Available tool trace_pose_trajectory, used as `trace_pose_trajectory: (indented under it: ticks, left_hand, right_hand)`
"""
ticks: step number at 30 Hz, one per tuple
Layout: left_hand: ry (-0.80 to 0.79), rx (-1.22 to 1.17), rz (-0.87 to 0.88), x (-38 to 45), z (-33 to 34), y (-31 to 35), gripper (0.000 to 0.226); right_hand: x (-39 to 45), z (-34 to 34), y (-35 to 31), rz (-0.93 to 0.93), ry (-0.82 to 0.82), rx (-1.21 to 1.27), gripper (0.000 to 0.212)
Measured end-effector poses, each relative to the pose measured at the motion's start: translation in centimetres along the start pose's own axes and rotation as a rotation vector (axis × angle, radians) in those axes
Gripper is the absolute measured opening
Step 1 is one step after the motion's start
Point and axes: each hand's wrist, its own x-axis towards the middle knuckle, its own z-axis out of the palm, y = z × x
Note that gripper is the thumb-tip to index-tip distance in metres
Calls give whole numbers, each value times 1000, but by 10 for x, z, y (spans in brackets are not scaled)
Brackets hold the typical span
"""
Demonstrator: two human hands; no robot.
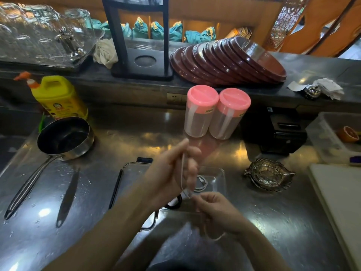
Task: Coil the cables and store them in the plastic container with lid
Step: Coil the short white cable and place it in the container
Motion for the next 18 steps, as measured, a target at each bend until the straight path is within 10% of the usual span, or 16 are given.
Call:
trace_pose_trajectory:
  ticks: [6,10,18]
  left_hand:
    - [166,450,-283,8,-21,-73,51]
    - [404,282,-151,24,-34,-95,53]
    - [502,-10,-10,34,-35,-89,51]
  right_hand:
    - [13,-35,-60,50,235,-158,41]
    - [1,-9,-66,-36,251,-477,32]
    - [-9,38,29,-79,314,-368,31]
